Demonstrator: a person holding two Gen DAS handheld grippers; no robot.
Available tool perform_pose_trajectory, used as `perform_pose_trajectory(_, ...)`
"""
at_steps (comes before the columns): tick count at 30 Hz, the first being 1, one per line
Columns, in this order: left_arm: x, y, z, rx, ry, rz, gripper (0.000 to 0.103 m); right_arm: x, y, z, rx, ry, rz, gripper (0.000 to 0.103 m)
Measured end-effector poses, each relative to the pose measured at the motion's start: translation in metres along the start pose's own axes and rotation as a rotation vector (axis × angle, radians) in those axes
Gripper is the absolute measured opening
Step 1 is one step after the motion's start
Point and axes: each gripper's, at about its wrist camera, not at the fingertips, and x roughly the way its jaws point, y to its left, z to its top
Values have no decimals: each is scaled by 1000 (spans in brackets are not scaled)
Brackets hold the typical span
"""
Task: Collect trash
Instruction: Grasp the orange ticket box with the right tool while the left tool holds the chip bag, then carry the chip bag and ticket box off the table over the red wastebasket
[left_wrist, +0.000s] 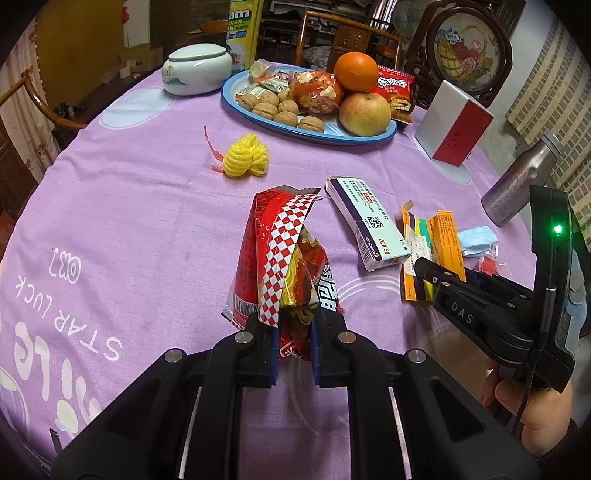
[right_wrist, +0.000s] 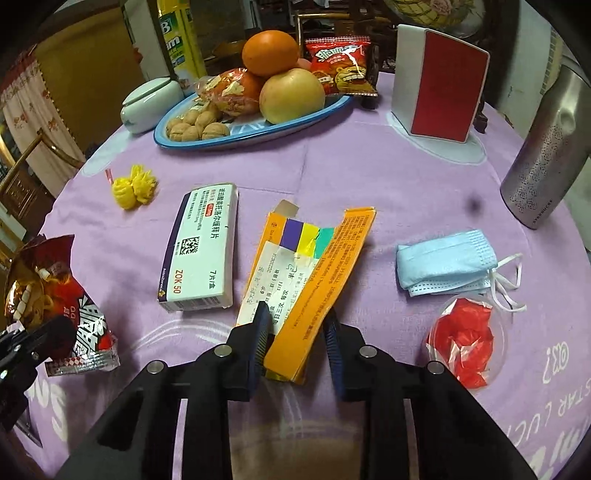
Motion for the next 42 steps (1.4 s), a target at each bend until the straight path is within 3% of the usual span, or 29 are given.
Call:
perform_pose_trajectory(1, 0, 0, 0, 0, -1, 1, 14, -2, -1, -1, 8, -6, -6, 18)
perform_pose_trajectory(9, -4, -9, -5, 25, -13, -7, 14, -57, -12, -35, 44, -79, -33, 18)
perform_pose_trajectory(21, -47, -69, -40, 215, -86, -124, 14, -159, -57, -178, 186, -182, -73, 18)
perform_pose_trajectory(26, -79, -112, -83, 363, -116, -209, 14, -189, -73, -221, 230, -219, -113, 18)
perform_pose_trajectory(29, -95, -136, -113, 452, -86, -306, 14, -207, -85, -243, 272, -251, -118, 18)
perform_pose_trajectory(34, -112, -172, -156, 590, -60, -398, 14, -230, -98, -277, 311, -291, -136, 18)
perform_pose_trajectory(42, -120, -225, -224, 770, 4, -516, 14, -266, -138, -358, 433, -317, -182, 18)
